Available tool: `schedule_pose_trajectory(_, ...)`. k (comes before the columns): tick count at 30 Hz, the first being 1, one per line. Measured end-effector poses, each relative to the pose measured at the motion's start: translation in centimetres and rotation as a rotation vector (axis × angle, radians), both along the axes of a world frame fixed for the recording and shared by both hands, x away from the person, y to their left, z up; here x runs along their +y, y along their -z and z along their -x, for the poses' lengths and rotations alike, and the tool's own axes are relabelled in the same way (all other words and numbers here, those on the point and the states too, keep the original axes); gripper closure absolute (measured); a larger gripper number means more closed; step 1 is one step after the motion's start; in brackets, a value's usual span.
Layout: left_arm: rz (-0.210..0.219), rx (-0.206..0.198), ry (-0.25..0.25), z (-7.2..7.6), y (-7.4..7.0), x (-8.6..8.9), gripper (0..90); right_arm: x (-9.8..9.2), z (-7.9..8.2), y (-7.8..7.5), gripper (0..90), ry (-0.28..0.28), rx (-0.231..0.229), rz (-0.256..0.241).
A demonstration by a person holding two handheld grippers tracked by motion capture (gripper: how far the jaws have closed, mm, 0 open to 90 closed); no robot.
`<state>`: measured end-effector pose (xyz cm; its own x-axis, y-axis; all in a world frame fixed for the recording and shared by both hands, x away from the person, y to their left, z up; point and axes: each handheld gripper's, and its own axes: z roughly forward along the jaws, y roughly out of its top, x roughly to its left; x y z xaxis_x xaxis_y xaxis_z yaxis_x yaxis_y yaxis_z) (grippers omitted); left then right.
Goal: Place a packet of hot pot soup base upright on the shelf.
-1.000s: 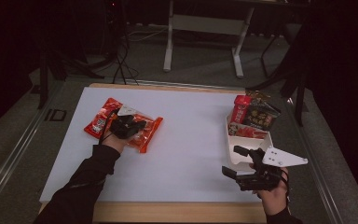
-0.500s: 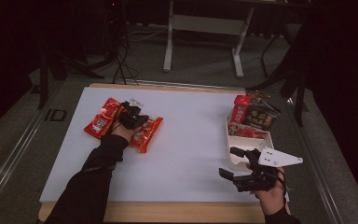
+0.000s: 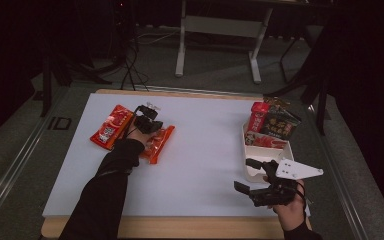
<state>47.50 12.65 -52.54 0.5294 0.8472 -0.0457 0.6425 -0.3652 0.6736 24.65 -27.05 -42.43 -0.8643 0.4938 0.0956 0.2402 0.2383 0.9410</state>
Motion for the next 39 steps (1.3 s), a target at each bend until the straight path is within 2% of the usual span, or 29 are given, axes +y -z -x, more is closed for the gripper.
schedule_pose_trajectory(6, 0.013, 0.037, -0.001, -0.7, 0.3, -0.1, 90.0, 0.1, 0.0, 0.1, 15.0, -0.004, 0.005, 0.002)
schedule_pose_trajectory(10, 0.003, 0.049, 0.003, -0.3, 0.2, -0.2, 90.0, 0.1, 0.0, 0.2, 15.0, -0.004, 0.008, 0.001)
schedule_pose_trajectory(13, 0.014, 0.060, 0.012, 0.2, 0.1, -0.1, 90.0, 0.1, 0.0, 0.2, 15.0, -0.005, 0.008, 0.001)
schedule_pose_trajectory(22, 0.055, 0.095, 0.050, 2.8, 0.1, 0.6, 90.0, 0.5, 0.2, 0.0, 15.0, -0.012, 0.003, 0.008)
schedule_pose_trajectory(26, 0.041, 0.103, 0.079, 3.9, 0.0, 0.9, 90.0, 0.7, 0.3, 0.0, 15.0, -0.016, 0.002, 0.013)
schedule_pose_trajectory(34, 0.066, 0.121, 0.092, 6.3, 0.0, 1.8, 90.0, 0.8, 0.4, -0.2, 15.0, -0.017, -0.002, 0.012)
schedule_pose_trajectory(39, 0.060, 0.133, 0.104, 7.6, -0.1, 2.4, 90.0, 1.0, 0.6, -0.3, 15.0, -0.018, -0.004, 0.015)
